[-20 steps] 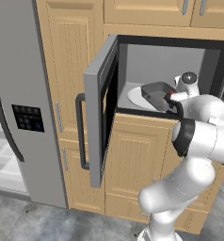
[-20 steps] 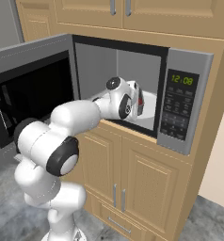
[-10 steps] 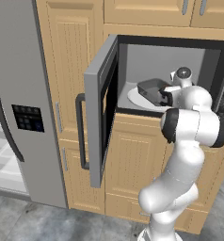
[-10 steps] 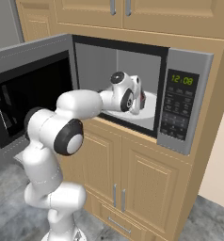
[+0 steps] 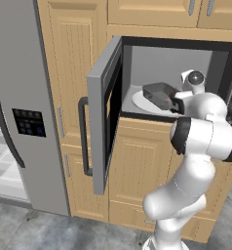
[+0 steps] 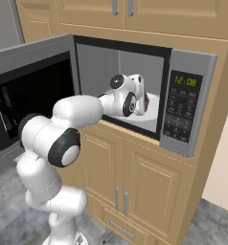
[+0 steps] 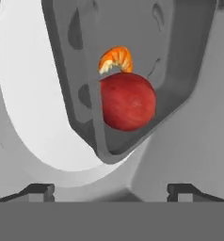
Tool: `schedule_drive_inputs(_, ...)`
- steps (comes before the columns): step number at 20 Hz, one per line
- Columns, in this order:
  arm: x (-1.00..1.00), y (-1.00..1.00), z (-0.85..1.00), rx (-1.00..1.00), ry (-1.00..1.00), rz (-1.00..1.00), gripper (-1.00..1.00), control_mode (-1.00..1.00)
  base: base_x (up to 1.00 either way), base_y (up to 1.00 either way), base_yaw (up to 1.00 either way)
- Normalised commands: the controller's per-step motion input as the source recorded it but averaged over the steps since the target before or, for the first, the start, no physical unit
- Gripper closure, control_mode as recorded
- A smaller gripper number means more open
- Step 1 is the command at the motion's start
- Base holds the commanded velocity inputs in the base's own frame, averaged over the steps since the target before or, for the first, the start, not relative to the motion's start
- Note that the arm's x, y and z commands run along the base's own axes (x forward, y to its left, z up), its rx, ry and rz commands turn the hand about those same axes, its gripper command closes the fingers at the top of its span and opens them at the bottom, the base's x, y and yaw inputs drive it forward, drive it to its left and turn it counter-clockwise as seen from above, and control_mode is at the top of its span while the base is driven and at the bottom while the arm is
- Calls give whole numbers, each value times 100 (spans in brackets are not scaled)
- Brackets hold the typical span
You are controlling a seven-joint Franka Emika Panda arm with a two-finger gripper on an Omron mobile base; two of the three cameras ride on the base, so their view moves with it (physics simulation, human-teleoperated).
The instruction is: Place the tupperware containing the shrimp and onion meal in the microwave. Close the microwave door and press the start button to reheat the meal.
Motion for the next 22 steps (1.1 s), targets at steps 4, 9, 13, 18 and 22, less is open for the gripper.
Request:
schedule_drive_inputs(4,-77,45,30,-11,-6,2,-100,-100,0,0,0)
schedule_drive_inputs(9,-78,33,89,-3,0,5,-100,-100,0,0,0)
schedule_drive_inputs(13,-80,21,100,5,2,11,-100,-100,0,0,0)
schedule_drive_inputs(18,-79,33,83,-2,20,30,-100,-100,0,0,0)
schedule_drive_inputs(22,-91,26,76,-12,12,35,-100,-100,0,0,0)
